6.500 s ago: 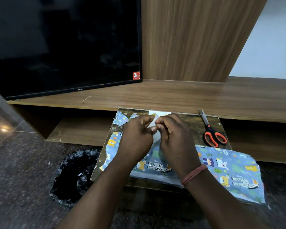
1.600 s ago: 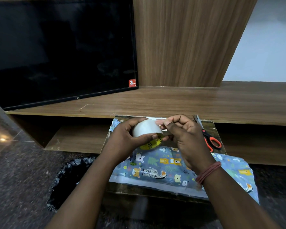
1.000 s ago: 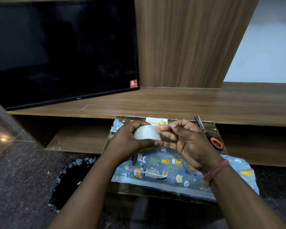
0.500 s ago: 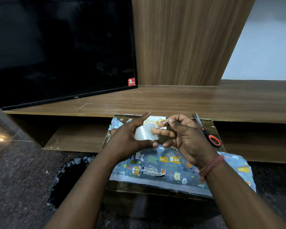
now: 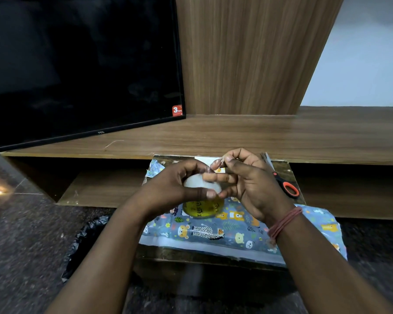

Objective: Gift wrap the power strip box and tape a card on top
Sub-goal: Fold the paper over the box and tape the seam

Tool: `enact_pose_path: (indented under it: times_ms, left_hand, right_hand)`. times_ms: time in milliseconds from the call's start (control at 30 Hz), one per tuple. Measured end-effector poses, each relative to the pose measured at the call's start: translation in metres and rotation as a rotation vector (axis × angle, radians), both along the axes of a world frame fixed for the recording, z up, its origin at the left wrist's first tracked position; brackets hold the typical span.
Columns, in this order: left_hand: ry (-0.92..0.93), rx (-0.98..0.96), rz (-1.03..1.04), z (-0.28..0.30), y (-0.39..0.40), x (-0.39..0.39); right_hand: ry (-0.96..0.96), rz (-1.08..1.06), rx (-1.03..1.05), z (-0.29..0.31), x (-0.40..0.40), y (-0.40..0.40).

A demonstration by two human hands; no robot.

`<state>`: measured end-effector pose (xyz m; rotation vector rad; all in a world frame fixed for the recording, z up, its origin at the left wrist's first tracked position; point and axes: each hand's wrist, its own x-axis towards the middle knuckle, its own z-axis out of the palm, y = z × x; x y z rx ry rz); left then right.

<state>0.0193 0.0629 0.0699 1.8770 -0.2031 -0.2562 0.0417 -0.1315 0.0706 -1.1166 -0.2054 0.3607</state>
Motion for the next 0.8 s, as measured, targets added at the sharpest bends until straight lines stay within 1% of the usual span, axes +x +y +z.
enact_pose_path:
  times_ms: [100,167,300,467,633,800]
  left_hand:
    - [0.062,-0.060,0.012,0.000,-0.003,-0.002]
    - [0.108,-0.075,-0.002,0.001,-0.002,-0.001]
    - [0.163,-0.025,-0.047,0.000,0.006,0.001]
    - [0.205,-0.032,-0.009,-0.001,0.008,0.001]
    - [0.237,0.006,0.053,0.003,0.009,0.001]
    - [0.253,0.002,0.067,0.006,0.012,0.002]
  right_hand:
    - [0.001,0.029,0.008,-0.002,0.000,0.001]
    - [-0.003,0.041,-0.022,-0.002,-0.001,0.001]
    - [-0.015,0.054,-0.091,0.001,-0.001,-0.002]
    - [-0.018,0.062,-0.127,0.004,-0.001,-0.003]
    - [-0.052,-0.035,-0.206,0.008,-0.003,0.000]
    - [-0.010,-0.127,-0.293,0.007,-0.002,0.000]
